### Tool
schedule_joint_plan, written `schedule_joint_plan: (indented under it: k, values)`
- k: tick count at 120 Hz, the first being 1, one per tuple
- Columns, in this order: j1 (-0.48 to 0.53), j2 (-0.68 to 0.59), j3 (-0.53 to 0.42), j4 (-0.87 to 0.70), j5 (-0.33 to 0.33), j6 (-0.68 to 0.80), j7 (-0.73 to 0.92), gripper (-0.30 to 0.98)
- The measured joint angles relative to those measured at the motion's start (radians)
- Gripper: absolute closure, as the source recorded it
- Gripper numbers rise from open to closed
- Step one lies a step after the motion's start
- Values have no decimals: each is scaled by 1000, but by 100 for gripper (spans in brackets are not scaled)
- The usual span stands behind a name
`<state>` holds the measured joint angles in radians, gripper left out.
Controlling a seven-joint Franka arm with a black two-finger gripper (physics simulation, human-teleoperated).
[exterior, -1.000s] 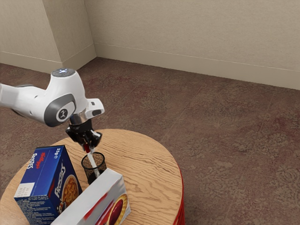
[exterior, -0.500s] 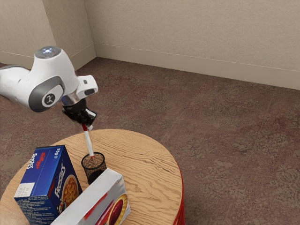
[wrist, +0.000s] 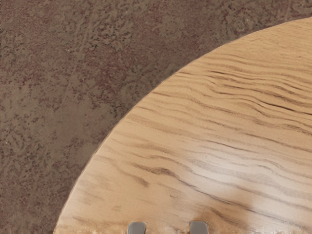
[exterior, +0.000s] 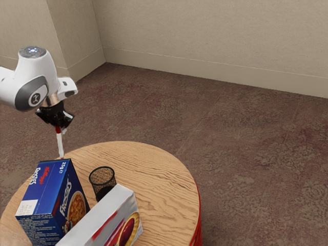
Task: Take the marker out of the pen holder and place it to the left of the pen holder.
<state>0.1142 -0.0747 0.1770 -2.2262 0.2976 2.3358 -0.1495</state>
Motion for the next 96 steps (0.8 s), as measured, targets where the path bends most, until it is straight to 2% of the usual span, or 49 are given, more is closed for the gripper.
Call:
schedule_joint_plan:
  k: [30,48,60,76,96]
  values:
    - [32,35,0,12,-52,-107,76,76]
    - [22,34,1,12,-105,-131,129,42]
    - [14,31,1,14,-120,-136,158,26]
    - [22,33,-15,101,-114,-137,190,14]
    - [27,27,-60,195,-82,-138,221,6]
